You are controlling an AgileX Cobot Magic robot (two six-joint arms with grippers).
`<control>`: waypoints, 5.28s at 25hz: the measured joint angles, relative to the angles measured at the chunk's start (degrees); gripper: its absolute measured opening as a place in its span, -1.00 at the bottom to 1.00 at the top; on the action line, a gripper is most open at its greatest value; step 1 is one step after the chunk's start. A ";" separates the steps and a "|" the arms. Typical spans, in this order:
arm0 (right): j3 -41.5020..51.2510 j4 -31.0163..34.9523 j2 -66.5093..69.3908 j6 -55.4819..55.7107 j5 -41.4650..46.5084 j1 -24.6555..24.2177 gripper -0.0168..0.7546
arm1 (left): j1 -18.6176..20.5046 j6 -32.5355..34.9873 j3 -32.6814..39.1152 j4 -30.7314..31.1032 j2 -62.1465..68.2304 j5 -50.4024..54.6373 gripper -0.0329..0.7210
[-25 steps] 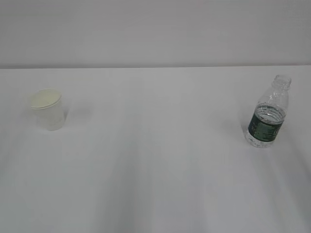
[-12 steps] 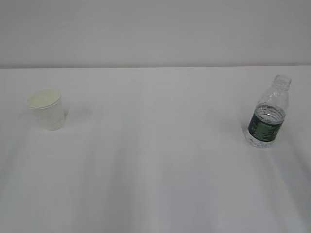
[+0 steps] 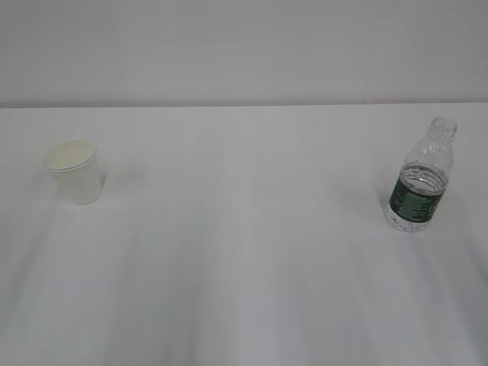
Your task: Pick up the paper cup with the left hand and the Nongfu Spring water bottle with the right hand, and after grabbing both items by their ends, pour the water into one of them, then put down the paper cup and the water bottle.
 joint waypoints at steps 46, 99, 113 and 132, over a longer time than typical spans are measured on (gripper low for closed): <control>7.72 -7.58 57.32 -1.97 -54.18 0.00 0.36 | -4.24 2.87 6.37 0.21 52.51 -49.96 0.29; -10.68 -8.42 75.95 -6.66 -54.40 0.00 0.75 | -4.24 3.01 6.37 2.76 52.74 -50.23 0.62; -16.33 -8.10 79.60 -4.67 -54.43 0.00 0.72 | -4.24 3.01 6.37 1.45 52.74 -50.23 0.62; -18.64 -7.34 79.97 -4.45 -54.43 0.00 0.70 | -4.24 3.01 6.37 0.61 52.74 -50.23 0.62</control>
